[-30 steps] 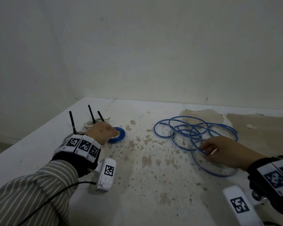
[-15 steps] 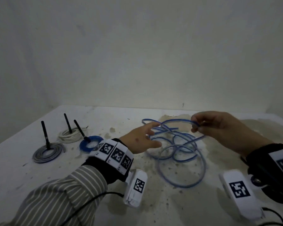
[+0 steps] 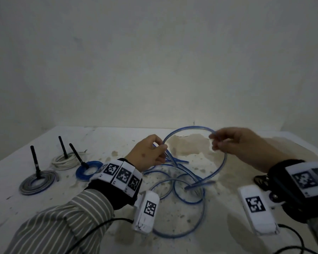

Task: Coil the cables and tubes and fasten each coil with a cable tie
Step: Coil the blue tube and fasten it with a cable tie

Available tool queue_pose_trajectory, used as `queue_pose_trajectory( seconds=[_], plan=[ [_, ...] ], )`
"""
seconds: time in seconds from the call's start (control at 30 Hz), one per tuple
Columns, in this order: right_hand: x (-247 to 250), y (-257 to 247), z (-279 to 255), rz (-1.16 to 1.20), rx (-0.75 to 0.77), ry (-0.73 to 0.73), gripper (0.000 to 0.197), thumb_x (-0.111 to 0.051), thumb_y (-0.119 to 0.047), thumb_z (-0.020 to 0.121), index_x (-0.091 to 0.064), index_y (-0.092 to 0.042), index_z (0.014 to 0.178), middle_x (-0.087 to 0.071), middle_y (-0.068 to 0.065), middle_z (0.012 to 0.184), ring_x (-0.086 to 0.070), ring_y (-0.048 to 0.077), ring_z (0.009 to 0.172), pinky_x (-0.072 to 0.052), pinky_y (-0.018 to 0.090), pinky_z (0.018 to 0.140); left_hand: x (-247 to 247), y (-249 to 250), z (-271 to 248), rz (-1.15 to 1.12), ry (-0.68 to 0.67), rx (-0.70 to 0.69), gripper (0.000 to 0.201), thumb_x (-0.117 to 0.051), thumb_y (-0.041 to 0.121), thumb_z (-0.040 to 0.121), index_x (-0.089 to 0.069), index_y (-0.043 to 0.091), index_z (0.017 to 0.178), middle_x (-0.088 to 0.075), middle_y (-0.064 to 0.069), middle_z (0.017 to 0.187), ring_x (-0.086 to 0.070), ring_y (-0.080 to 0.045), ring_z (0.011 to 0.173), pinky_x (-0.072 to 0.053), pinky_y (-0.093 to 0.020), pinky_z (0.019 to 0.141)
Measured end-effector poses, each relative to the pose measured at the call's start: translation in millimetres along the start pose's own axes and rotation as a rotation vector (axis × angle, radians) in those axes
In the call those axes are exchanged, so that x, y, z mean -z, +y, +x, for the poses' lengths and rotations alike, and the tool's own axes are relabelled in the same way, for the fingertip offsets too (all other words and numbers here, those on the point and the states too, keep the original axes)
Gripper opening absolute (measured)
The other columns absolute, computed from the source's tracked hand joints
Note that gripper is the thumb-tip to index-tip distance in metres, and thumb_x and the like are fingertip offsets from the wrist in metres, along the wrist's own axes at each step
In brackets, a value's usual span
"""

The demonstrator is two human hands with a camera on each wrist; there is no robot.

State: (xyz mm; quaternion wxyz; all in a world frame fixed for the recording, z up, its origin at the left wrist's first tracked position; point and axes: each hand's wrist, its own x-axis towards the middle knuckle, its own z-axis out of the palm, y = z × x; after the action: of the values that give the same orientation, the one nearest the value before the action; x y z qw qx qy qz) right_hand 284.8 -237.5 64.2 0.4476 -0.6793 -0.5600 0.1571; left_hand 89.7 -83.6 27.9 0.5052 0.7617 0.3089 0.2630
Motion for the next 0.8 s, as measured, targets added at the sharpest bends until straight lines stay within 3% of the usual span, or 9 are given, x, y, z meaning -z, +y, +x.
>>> queue_pose_trajectory(
  seconds=[0.1, 0.2, 0.3, 0.4, 0.5, 0.57, 0.63, 0.73, 0.8],
  plan=[
    [-4.6, 22.9, -8.6, -0.413, -0.107, -0.228, 0.020, -0.059, -0.013, 0.089, -0.063, -0.031, 0.082, -0.063, -0.016, 0.086, -0.057, -0.006, 0.078, -0.041, 0.006, 0.067, -1.5, 0.3, 2.3, -0.074, 0.080, -0.034, 0.012, -0.052, 0.019, 0.093, -0.048, 0.012, 0.084, -0.065, -0.025, 0.090, -0.065, -0.034, 0.084, -0.056, -0.038, 0.080],
    [-7.9, 38.5, -14.0, -0.544, -0.219, -0.332, 0.012, -0.056, -0.025, 0.091, -0.064, -0.027, 0.082, -0.062, -0.011, 0.080, -0.054, 0.001, 0.067, -0.041, 0.011, 0.059, 0.4, 0.2, 3.1, -0.097, 0.121, -0.073, 0.011, -0.056, 0.016, 0.091, -0.049, 0.011, 0.083, -0.064, -0.020, 0.083, -0.065, -0.033, 0.084, -0.056, -0.038, 0.082],
    [-5.8, 43.3, -9.0, -0.284, -0.276, -0.169, 0.014, -0.054, -0.014, 0.092, -0.065, -0.015, 0.083, -0.067, 0.004, 0.069, -0.058, 0.009, 0.051, -0.050, 0.022, 0.052, 6.3, -2.5, 2.1, -0.024, 0.116, -0.129, 0.012, -0.061, 0.014, 0.087, -0.050, 0.013, 0.082, -0.065, -0.017, 0.089, -0.066, -0.031, 0.089, -0.054, -0.040, 0.085],
    [0.5, 32.2, 0.3, -0.054, -0.214, 0.012, 0.027, -0.047, 0.003, 0.091, -0.066, -0.016, 0.096, -0.069, 0.003, 0.092, -0.066, 0.013, 0.080, -0.055, 0.031, 0.073, 13.6, -3.2, 1.7, 0.195, 0.078, -0.153, 0.013, -0.067, 0.011, 0.082, -0.055, 0.014, 0.082, -0.065, -0.009, 0.098, -0.062, -0.017, 0.091, -0.050, -0.029, 0.078],
    [5.5, 9.3, 3.5, 0.265, -0.156, 0.080, 0.034, -0.041, 0.003, 0.093, -0.067, -0.016, 0.101, -0.067, -0.001, 0.108, -0.063, 0.013, 0.101, -0.053, 0.037, 0.086, 16.9, 2.4, 0.5, 0.345, -0.125, -0.052, 0.016, -0.058, 0.000, 0.084, -0.058, 0.016, 0.086, -0.066, -0.008, 0.094, -0.061, -0.015, 0.082, -0.048, -0.023, 0.070],
    [5.5, -6.9, 2.3, 0.377, -0.088, 0.100, 0.027, -0.042, 0.000, 0.094, -0.067, -0.009, 0.099, -0.070, 0.002, 0.105, -0.068, 0.016, 0.092, -0.056, 0.035, 0.081, 16.9, 6.0, -0.3, 0.383, -0.184, 0.039, 0.019, -0.053, 0.001, 0.086, -0.057, 0.017, 0.095, -0.067, -0.010, 0.094, -0.059, -0.019, 0.077, -0.048, -0.029, 0.068],
    [2.3, -17.2, 0.5, 0.388, -0.008, 0.094, 0.020, -0.046, 0.001, 0.093, -0.065, -0.006, 0.093, -0.073, 0.004, 0.095, -0.070, 0.017, 0.076, -0.058, 0.031, 0.074, 16.4, 9.3, -0.6, 0.381, -0.111, 0.053, 0.026, -0.054, 0.009, 0.088, -0.050, 0.020, 0.112, -0.062, -0.009, 0.102, -0.058, -0.021, 0.080, -0.049, -0.032, 0.067],
    [-5.0, -27.1, -3.2, 0.466, 0.024, -0.002, 0.020, -0.043, 0.005, 0.093, -0.056, -0.009, 0.097, -0.071, 0.009, 0.087, -0.064, 0.017, 0.064, -0.058, 0.033, 0.071, 14.0, 17.0, -2.2, 0.257, -0.004, -0.034, 0.063, -0.062, 0.024, 0.087, -0.027, 0.029, 0.139, -0.044, 0.001, 0.120, -0.055, -0.023, 0.102, -0.048, -0.032, 0.076],
    [-10.0, -32.0, -4.5, 0.507, 0.056, -0.033, 0.023, -0.041, 0.006, 0.093, -0.055, -0.010, 0.103, -0.070, 0.009, 0.085, -0.060, 0.017, 0.062, -0.057, 0.031, 0.069, 10.9, 22.9, -4.1, 0.148, -0.048, -0.068, 0.064, -0.063, 0.025, 0.086, -0.028, 0.032, 0.139, -0.042, 0.001, 0.127, -0.052, -0.021, 0.111, -0.046, -0.033, 0.085]
  ],
)
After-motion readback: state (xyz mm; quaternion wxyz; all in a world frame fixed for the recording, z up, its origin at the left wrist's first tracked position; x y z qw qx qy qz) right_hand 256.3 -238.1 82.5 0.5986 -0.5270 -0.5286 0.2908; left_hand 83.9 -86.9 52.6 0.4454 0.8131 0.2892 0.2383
